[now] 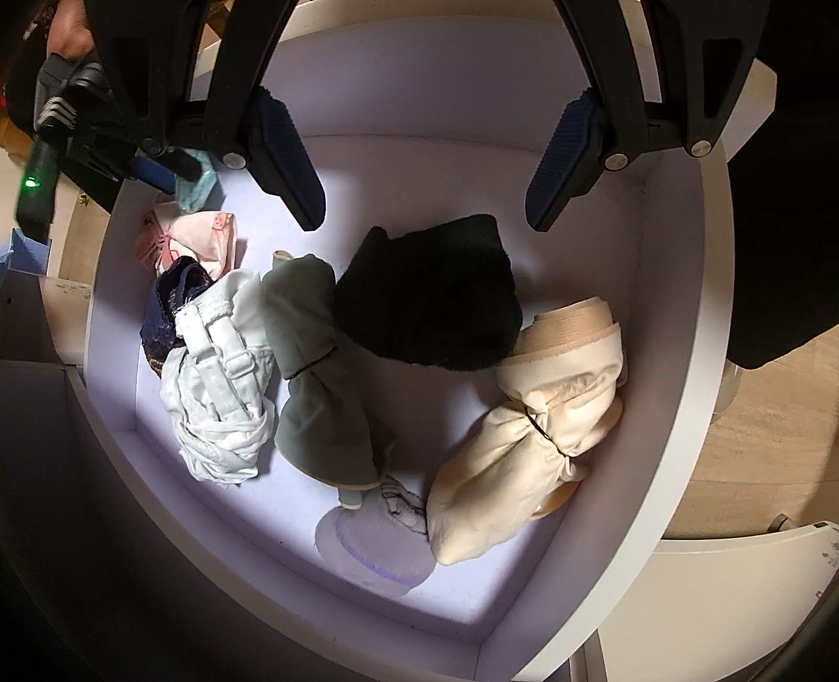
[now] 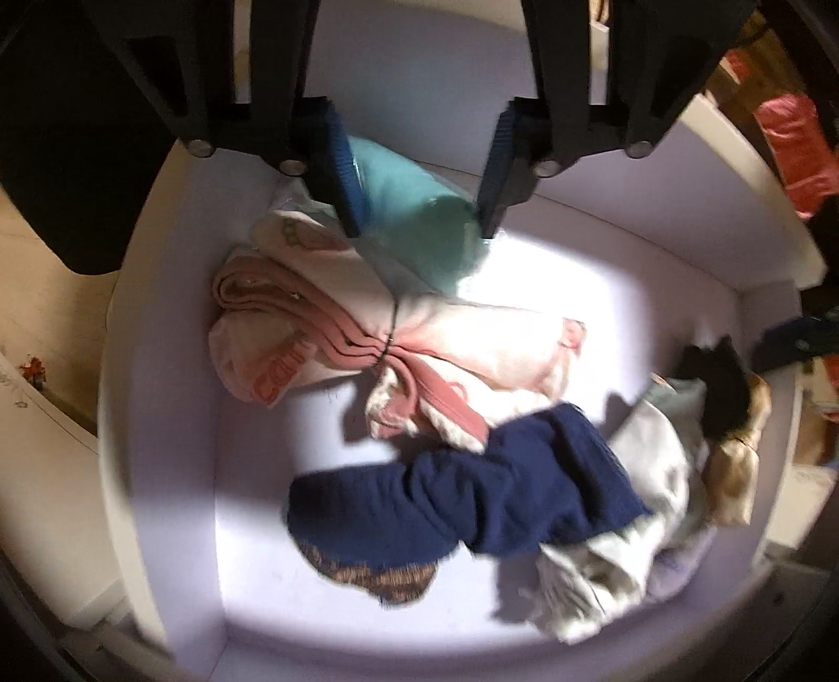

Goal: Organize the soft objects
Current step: 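Lower the right gripper onto the teal plastic-wrapped bundle and close on it, then lift the teal bundle with the right gripper and carry it over the gold tray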

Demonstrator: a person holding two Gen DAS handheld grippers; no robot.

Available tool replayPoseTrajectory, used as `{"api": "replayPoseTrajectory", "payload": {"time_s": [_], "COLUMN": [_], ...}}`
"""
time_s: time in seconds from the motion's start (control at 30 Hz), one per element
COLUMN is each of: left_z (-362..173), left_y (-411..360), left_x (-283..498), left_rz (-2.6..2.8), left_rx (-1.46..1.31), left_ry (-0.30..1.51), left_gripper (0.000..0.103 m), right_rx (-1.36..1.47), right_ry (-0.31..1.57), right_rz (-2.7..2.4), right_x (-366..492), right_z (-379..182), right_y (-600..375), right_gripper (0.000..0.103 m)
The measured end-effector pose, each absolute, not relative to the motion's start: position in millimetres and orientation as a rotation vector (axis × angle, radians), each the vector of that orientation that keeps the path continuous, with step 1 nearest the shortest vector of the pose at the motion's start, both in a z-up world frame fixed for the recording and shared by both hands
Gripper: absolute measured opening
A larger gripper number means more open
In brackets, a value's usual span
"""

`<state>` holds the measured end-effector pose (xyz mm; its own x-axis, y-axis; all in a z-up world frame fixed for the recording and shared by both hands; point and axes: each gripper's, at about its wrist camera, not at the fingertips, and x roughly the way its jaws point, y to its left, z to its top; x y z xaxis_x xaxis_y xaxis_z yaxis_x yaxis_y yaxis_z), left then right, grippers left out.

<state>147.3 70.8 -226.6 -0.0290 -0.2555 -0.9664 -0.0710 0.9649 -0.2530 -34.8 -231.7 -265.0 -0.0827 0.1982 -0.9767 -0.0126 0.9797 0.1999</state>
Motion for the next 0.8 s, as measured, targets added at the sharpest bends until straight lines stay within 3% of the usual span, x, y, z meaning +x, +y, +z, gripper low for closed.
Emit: {"api": "replayPoseTrajectory", "payload": {"time_s": [0.27, 0.3, 0.33, 0.4, 0.6, 0.8], "left_z": [-228, -228, -227, -226, -227, -224], "left_y": [66, 67, 67, 67, 76, 80], "left_x": [150, 151, 151, 152, 150, 151], "left_rz": [-0.168, -0.166, -0.164, -0.158, -0.136, -0.147], "left_rx": [-0.279, -0.285, -0.29, -0.301, -0.326, -0.331], "left_ry": [1.596, 1.594, 1.594, 1.594, 1.595, 1.592], "left_gripper": [0.08, 0.08, 0.08, 0.08, 0.08, 0.08], "right_rx": [0.136, 0.101, 0.055, -0.062, -0.193, -0.244], "right_ry": [1.612, 1.613, 1.622, 1.636, 1.743, 1.752], "right_rz": [0.223, 0.228, 0.236, 0.239, 0.24, 0.224], "right_x": [-37, -36, -38, -43, -45, -43], "right_z": [-243, -244, -247, -257, -285, -300], "right_y": [-236, -231, -224, -214, -207, -205], "right_gripper": [0.034, 0.043, 0.059, 0.066, 0.065, 0.046]}}
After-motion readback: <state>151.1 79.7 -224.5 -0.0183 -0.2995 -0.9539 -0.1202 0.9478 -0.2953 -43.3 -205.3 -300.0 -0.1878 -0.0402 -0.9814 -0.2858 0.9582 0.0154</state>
